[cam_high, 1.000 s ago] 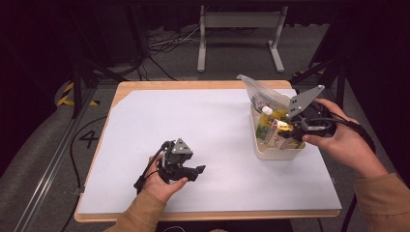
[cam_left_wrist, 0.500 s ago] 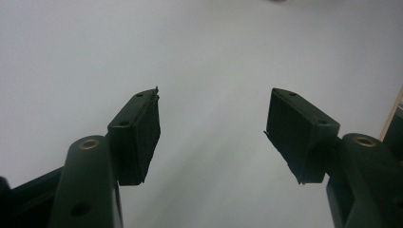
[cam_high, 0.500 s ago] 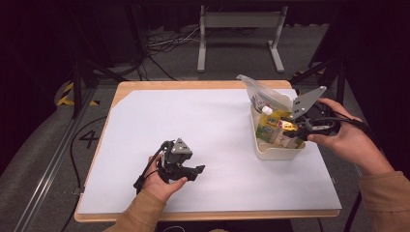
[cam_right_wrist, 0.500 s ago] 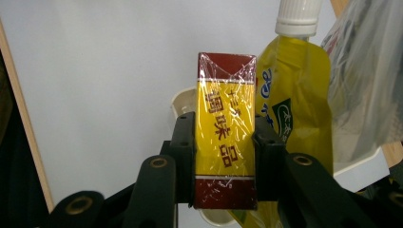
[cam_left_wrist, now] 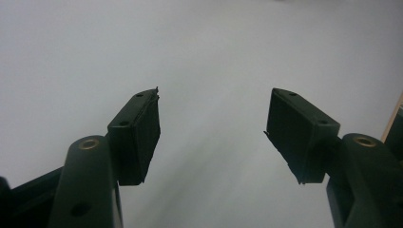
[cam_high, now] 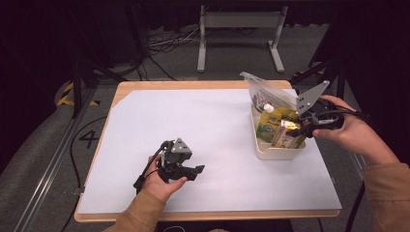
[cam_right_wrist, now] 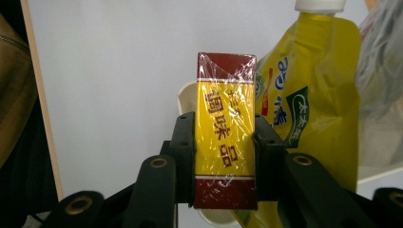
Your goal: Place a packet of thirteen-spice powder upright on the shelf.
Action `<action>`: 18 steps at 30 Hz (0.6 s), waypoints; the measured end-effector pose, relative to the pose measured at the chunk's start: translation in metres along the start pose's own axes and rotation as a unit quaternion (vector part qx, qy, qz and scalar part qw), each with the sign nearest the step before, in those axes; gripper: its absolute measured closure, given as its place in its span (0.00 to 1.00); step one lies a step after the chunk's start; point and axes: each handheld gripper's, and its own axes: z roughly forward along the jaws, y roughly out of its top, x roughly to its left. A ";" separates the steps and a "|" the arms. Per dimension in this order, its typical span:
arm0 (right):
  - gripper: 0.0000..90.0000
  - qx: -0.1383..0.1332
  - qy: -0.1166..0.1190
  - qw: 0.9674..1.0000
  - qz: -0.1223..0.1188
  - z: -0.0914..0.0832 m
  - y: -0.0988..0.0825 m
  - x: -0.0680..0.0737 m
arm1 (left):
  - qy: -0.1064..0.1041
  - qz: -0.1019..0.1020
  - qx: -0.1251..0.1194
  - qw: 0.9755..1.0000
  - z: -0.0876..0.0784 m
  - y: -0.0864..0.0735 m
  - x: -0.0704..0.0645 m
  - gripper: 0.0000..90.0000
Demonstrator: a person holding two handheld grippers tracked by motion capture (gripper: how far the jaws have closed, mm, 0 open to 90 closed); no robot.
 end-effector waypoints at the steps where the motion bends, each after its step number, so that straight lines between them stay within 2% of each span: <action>1: 0.76 0.001 0.004 1.000 -0.002 0.001 -0.001 -0.002 | 0.000 0.000 0.000 1.000 0.000 0.000 0.000 0.41; 6: 0.76 -0.007 0.011 1.000 -0.018 0.003 0.000 -0.002 | 0.000 -0.001 0.000 1.000 0.000 0.000 0.000 0.41; 9: 0.76 -0.005 0.006 1.000 -0.016 0.004 0.001 -0.001 | -0.001 0.002 0.002 1.000 0.001 0.001 0.000 0.41; 14: 0.76 0.006 -0.032 0.999 -0.030 0.007 0.001 0.001 | -0.003 0.004 0.004 1.000 0.001 0.001 0.000 0.41; 18: 0.76 -0.001 -0.050 0.998 -0.026 0.008 -0.001 0.002 | -0.004 0.002 0.003 1.000 0.002 0.001 0.000 0.41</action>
